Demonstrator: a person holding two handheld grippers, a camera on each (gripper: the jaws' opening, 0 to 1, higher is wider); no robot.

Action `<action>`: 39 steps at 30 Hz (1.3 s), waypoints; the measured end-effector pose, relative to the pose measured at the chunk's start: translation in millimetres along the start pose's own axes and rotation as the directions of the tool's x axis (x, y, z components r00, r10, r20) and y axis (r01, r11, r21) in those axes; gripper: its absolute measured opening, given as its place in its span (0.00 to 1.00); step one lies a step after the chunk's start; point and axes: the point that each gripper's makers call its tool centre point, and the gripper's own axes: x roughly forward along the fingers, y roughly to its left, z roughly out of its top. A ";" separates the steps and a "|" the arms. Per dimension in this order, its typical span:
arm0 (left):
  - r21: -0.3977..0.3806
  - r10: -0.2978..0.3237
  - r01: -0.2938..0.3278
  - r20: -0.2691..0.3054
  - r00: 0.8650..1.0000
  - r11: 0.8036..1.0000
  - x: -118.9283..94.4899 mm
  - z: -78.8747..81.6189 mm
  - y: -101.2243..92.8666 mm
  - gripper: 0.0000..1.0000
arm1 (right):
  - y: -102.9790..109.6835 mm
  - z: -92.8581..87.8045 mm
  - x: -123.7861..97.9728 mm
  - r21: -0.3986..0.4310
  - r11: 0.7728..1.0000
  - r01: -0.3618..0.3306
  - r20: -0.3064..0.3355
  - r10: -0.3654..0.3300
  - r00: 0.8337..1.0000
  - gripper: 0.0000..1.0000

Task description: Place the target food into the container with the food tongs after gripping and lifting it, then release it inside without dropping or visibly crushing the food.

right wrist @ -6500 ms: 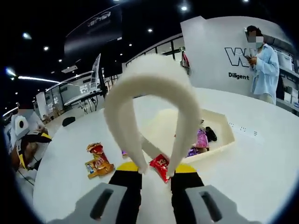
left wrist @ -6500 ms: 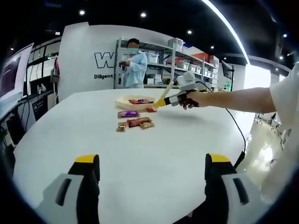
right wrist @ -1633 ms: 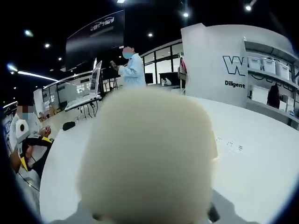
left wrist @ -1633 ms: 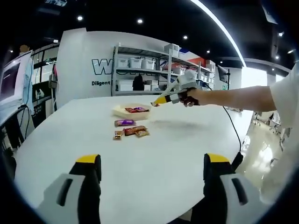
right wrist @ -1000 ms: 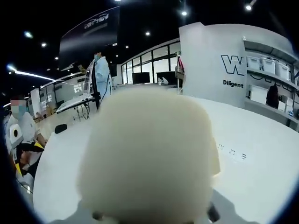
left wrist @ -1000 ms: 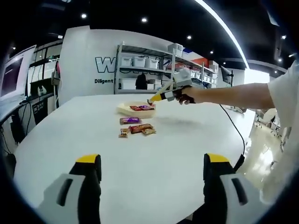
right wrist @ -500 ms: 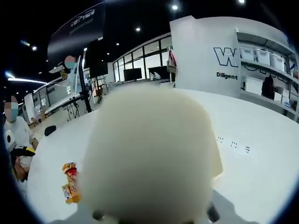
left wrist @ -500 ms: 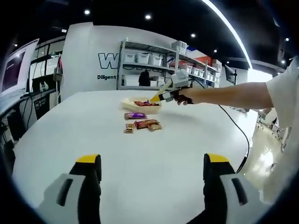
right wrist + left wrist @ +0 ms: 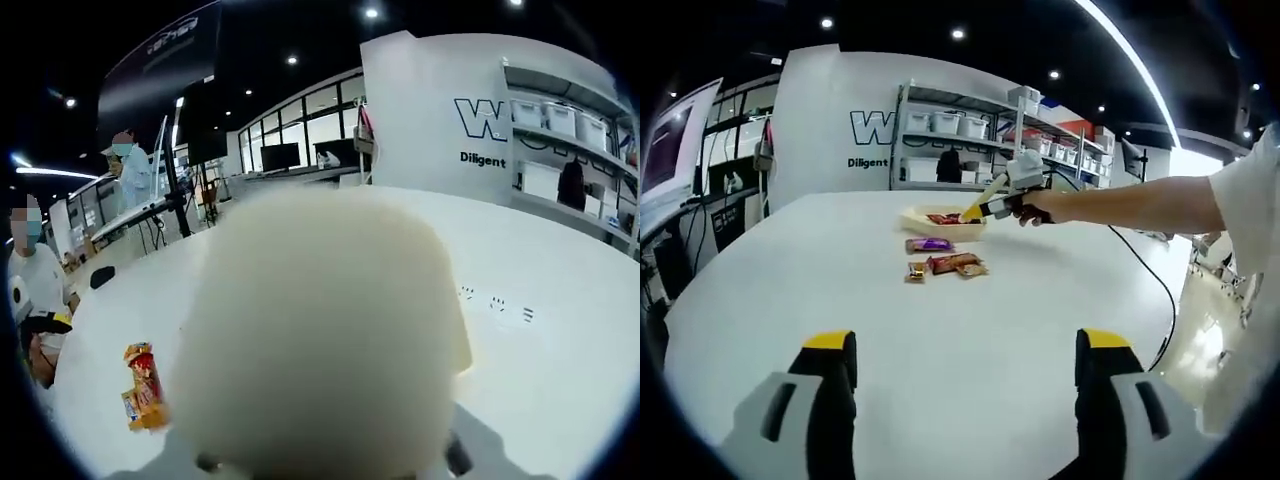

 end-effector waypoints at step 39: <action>-0.012 -0.089 0.089 0.011 0.996 0.996 18.9 -4.1 -26.5 0.88 | 69.2 11.6 -82.7 -0.019 0.987 -0.159 0.171 0.160 0.972 0.14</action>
